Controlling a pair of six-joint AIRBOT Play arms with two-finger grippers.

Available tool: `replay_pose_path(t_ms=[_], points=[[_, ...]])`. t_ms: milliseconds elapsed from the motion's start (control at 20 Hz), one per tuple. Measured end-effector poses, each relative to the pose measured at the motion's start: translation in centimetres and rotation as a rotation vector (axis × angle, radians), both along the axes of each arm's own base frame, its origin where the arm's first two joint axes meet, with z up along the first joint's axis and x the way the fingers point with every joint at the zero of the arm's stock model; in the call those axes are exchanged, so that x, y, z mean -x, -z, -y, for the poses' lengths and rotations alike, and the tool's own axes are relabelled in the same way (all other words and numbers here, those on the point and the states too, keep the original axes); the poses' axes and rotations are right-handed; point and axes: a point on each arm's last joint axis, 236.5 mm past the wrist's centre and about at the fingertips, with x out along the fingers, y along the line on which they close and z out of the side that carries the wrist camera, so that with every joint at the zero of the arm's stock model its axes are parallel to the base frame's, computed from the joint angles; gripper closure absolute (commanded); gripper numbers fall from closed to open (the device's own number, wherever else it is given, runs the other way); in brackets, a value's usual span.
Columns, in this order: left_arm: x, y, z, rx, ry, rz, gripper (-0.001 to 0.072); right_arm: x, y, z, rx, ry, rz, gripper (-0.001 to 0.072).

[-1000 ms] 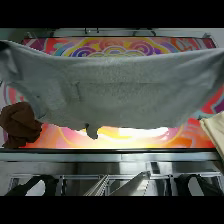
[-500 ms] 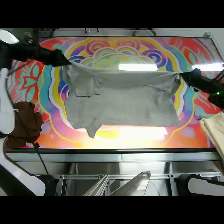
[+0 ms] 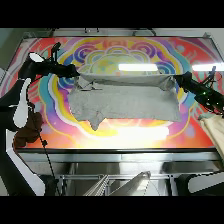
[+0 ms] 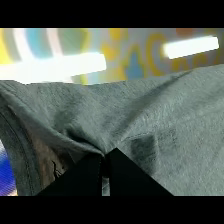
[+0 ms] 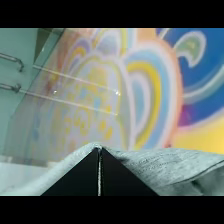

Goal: Fold the shirts.

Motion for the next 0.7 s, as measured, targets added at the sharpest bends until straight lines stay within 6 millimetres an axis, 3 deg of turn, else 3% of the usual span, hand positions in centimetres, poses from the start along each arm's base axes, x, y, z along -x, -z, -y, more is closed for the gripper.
replay_pose_path(t_ms=[50,100,250,400,550,700], points=[[-0.1,0.0,-0.1,-0.002,-0.003,0.006,0.0492,-0.2,0.1,0.3,0.017,0.008,0.003,0.0401],[-0.2,0.0,-0.1,-0.002,-0.006,0.008,0.0412,-0.3,0.0,0.8,0.030,0.014,0.011,0.0387],[0.1,-1.6,-1.8,-0.016,-0.017,0.013,0.0413,0.2,-1.2,2.9,0.113,0.005,0.034,0.0388],[1.7,-4.3,-6.0,-0.028,-0.069,-0.034,0.0413,3.1,-2.3,5.1,0.219,-0.062,-0.017,0.0388],[5.9,-5.7,-9.8,-0.013,-0.119,-0.178,0.0413,8.1,-1.6,6.5,0.312,-0.170,-0.175,0.0388],[11.4,-4.4,-10.5,0.019,-0.127,-0.354,0.0413,13.0,0.9,7.1,0.349,-0.253,-0.366,0.0388]])
